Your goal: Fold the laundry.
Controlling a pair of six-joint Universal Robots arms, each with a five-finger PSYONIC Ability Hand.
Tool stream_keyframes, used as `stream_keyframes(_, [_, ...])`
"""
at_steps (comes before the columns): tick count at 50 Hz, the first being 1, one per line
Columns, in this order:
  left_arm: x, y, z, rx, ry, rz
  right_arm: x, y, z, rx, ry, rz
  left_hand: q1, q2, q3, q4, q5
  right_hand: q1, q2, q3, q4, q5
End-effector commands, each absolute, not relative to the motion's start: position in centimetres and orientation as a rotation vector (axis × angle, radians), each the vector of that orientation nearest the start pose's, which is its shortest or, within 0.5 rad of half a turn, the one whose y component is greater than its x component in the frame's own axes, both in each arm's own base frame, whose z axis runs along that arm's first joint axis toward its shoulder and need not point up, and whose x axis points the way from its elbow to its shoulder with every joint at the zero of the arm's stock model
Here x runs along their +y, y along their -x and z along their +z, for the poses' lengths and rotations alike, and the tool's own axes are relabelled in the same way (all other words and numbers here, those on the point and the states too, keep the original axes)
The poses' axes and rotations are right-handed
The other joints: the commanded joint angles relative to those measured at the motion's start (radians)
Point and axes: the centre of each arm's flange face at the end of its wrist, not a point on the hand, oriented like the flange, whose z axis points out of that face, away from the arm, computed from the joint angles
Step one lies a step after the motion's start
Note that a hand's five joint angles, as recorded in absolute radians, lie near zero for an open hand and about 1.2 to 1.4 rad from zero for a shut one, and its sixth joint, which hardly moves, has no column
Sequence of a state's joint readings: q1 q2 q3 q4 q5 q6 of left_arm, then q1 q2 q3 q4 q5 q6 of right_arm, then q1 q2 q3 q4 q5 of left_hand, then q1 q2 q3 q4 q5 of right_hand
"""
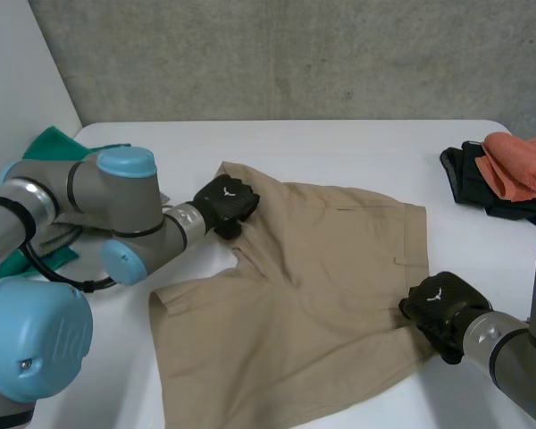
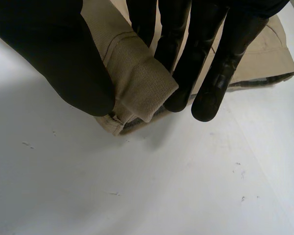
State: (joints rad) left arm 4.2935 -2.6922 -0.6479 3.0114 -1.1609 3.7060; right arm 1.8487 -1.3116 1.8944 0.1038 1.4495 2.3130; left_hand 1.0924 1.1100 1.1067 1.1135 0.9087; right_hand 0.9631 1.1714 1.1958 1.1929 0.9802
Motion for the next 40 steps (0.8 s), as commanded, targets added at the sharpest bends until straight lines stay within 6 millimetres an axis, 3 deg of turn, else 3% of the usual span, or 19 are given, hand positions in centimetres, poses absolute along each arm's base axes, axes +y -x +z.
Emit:
stream_keyframes(1, [-37.3,33.6,10.7,2.064,-1.599,-1.842,-20.7,-20.7,14.5,2.469,1.626,-1.391,0.304,0.286,0.29,0.283,0.313,0.433,0.225,0.2,0.203,0.242])
stream_keyframes(6, [-36.8,32.9,11.1,2.033,-1.59,-1.784,-20.7,-20.7,14.5,2.468,1.626,-1.394,0.304,0.286,0.29,0.283,0.313,0.433,0.225,0.2,0.203,0.242])
stream_keyframes(17, [-34.6,30.3,14.3,2.015,-1.412,-1.745,-20.7,-20.7,14.4,2.467,1.623,-1.4,0.304,0.286,0.29,0.283,0.313,0.433,0.225,0.2,0.203,0.242])
stream_keyframes(22, [-33.5,29.7,13.7,2.037,-1.4,-1.704,-20.8,-20.7,14.4,2.466,1.617,-1.414,0.304,0.286,0.29,0.283,0.313,0.433,0.225,0.2,0.203,0.242])
stream_keyframes(28, [-33.5,29.1,13.2,2.049,-1.322,-1.637,-21.0,-20.8,14.5,2.485,1.52,-1.43,0.304,0.286,0.29,0.283,0.313,0.433,0.225,0.2,0.203,0.242])
stream_keyframes(30, [-33.5,29.0,13.2,2.053,-1.293,-1.623,-21.1,-20.8,14.6,2.491,1.493,-1.433,0.173,0.155,0.159,0.152,0.182,0.433,0.225,0.2,0.203,0.242])
stream_keyframes(31, [-33.3,29.0,13.2,2.058,-1.285,-1.62,-21.1,-20.9,14.6,2.493,1.473,-1.433,-0.2,-0.217,-0.214,-0.221,-0.191,0.433,0.225,0.2,0.203,0.242])
stream_keyframes(33, [-33.1,29.1,13.4,2.069,-1.277,-1.629,-21.2,-20.9,14.7,2.494,1.448,-1.442,-0.601,-0.619,-0.615,-0.622,-0.592,0.433,0.225,0.2,0.203,0.242])
stream_keyframes(36, [-32.3,29.3,14.8,2.091,-1.246,-1.676,-21.5,-21.0,14.9,2.491,1.411,-1.47,-0.691,-0.709,-0.705,-0.712,-0.682,0.433,0.225,0.2,0.203,0.242])
stream_keyframes(37, [-31.6,29.2,16.8,2.099,-1.203,-1.738,-21.6,-21.1,14.9,2.489,1.401,-1.478,-0.706,-0.723,-0.72,-0.727,-0.696,0.433,0.225,0.2,0.203,0.242])
stream_keyframes(40, [-30.2,28.6,19.0,2.152,-1.124,-1.807,-22.1,-21.3,15.3,2.477,1.332,-1.509,-0.703,-0.72,-0.717,-0.724,-0.694,0.433,0.225,0.2,0.203,0.242])
